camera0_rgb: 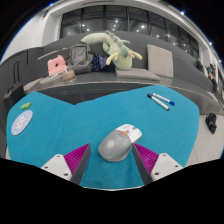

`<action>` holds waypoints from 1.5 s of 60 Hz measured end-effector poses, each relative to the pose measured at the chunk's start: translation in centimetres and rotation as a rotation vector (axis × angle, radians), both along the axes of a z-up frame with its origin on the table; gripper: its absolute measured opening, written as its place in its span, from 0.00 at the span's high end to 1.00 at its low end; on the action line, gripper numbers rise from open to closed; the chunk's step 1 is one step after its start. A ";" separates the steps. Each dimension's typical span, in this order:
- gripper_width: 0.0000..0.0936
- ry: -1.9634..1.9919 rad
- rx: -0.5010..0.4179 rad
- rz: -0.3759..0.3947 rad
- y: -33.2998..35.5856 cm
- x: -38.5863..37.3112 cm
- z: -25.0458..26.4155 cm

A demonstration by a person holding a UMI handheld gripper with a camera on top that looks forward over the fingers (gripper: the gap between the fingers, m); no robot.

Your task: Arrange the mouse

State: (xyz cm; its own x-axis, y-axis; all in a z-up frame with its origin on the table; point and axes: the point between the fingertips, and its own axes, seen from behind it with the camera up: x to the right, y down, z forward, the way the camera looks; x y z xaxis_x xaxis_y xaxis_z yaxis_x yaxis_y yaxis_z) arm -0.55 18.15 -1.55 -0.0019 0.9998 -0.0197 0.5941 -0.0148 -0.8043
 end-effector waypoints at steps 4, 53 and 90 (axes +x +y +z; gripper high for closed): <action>0.08 0.001 0.017 -0.022 0.5 -1.5 -0.5; 0.66 0.019 0.068 -0.020 -3.1 -10.3 3.1; 0.66 -0.053 -0.109 0.192 -47.2 -7.4 4.6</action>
State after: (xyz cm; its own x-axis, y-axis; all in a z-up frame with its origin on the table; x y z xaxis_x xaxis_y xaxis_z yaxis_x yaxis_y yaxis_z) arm -7.91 -29.07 3.06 -0.1879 0.9732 -0.1323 0.6354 0.0177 -0.7720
